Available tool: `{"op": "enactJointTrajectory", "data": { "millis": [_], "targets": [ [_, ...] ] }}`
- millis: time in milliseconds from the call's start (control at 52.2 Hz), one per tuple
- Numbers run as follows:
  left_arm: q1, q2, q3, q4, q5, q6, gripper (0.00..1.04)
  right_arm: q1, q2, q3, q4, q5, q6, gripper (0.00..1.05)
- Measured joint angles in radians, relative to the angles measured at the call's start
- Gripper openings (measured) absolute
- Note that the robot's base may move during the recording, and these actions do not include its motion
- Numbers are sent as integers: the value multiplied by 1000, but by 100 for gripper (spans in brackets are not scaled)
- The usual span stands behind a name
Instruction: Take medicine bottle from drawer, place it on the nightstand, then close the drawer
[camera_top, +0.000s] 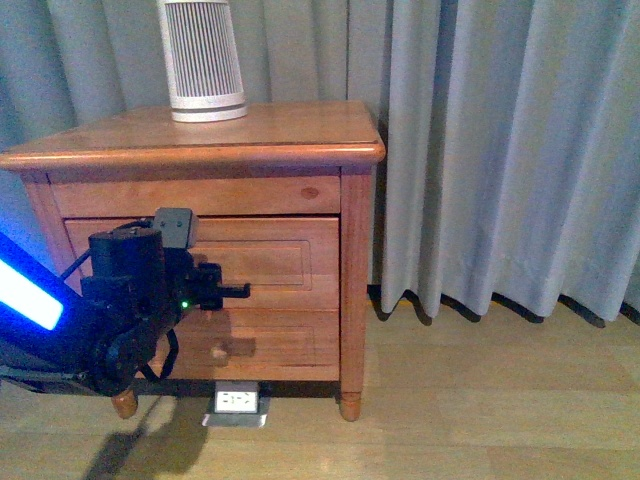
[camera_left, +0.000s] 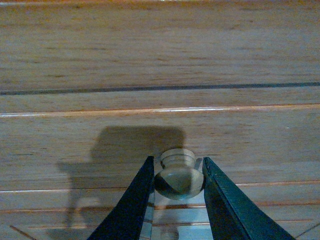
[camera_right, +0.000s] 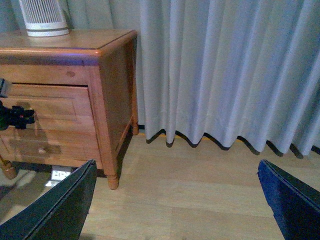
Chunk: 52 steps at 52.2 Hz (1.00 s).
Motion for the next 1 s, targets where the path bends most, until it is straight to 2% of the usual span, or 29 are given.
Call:
{"op": "enactJointTrajectory", "data": {
  "millis": [230, 364, 632, 804, 957, 995],
  "targets": [
    [-12, -105, -250, 139, -48, 11, 25, 0, 0, 0, 0, 0, 0, 98],
    [-27, -209, -461, 216, -81, 28, 25, 0, 0, 0, 0, 0, 0, 98],
    [-78, -404, -842, 286, -131, 35, 25, 0, 0, 0, 0, 0, 0, 98],
    [-101, -441, -956, 314, -163, 30, 25, 0, 0, 0, 0, 0, 0, 98],
    [-90, -456, -1006, 245, -148, 16, 58, 0, 0, 0, 0, 0, 0, 98],
    [-82, -472, -1014, 232, -148, 15, 64, 0, 0, 0, 0, 0, 0, 98]
  ]
}}
